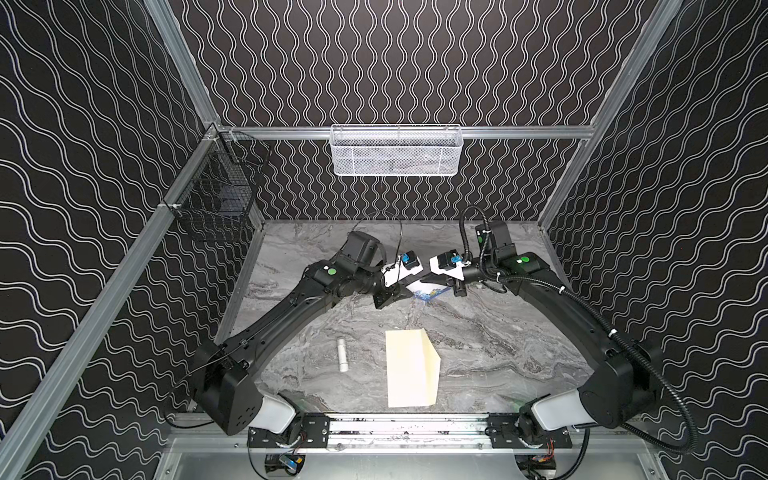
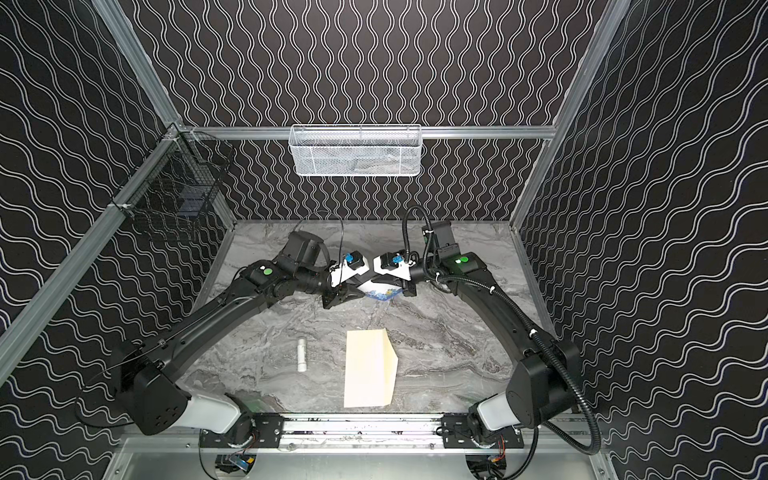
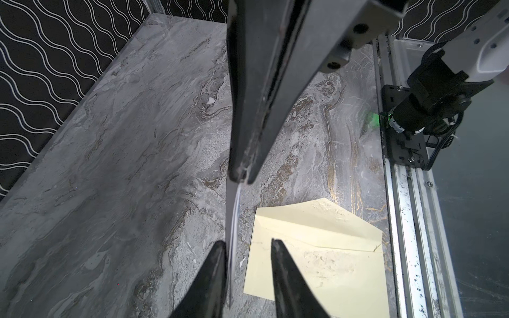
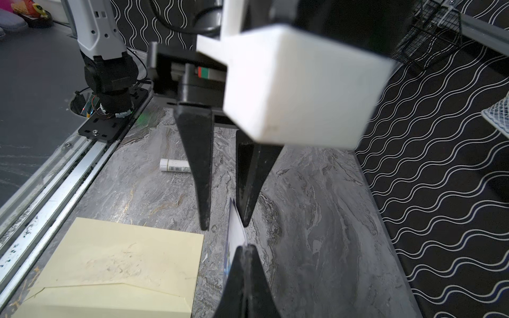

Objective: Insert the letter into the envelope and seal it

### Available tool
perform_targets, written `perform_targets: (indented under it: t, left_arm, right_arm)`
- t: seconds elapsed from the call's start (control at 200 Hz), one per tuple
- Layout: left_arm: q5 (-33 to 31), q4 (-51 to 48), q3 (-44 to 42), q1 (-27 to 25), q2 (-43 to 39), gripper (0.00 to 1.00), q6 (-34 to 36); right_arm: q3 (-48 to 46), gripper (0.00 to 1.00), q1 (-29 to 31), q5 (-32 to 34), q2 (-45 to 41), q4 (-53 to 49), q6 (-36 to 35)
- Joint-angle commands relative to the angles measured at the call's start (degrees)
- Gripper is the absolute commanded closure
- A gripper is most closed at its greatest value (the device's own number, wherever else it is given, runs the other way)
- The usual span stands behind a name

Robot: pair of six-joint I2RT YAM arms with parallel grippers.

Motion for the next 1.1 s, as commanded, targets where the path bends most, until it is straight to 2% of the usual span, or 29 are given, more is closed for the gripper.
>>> perform_targets:
  t: [0.0,0.345,0.505,0.545,0.661,0.736,0.806,0.906,1.096]
  left_arm:
    - [-0.1,1.4,0.6,0.0,0.4,0.71,0.4]
    - [-0.4,1.4,0.2,0.1,1.1,1.00,0.4]
    - [0.1,2.8,-0.6,0.2,-0.1,1.00,-1.0]
    - [0.4,3.7,-1.2,0.2,-0.7,1.00,-1.6]
    - [1.1,6.5,-3.0,0.7,-2.3,1.00,-3.1]
    - [1.6,7.8,-4.0,1.3,-3.2,1.00,-3.9]
    - [2.1,8.7,-4.9,1.9,-3.9,1.00,-4.5]
    - [1.8,9.4,-5.8,2.6,-4.4,1.00,-5.0]
    - [2.5,10.2,-6.5,3.2,-4.8,1.00,-5.8]
  right_arm:
    - [0.8,1.00,0.1,-1.6,0.3,-1.6,-1.1]
    - [2.2,1.00,0.3,-1.8,1.3,-3.1,-1.6]
    - [2.5,1.00,0.3,-1.2,1.9,-3.9,-1.9]
    - [2.3,0.92,0.2,-0.9,2.0,-3.7,-1.7]
    - [2.3,0.80,0.0,-0.7,2.8,-4.0,-1.6]
    - [2.3,0.79,-0.3,-0.6,3.2,-4.7,-1.9]
    - [2.2,0.82,-0.8,-0.5,3.3,-5.4,-2.2]
    - [2.1,1.00,-1.4,-1.0,3.4,-6.7,-2.9]
    - [1.7,1.00,-1.6,-0.8,3.0,-7.0,-3.0]
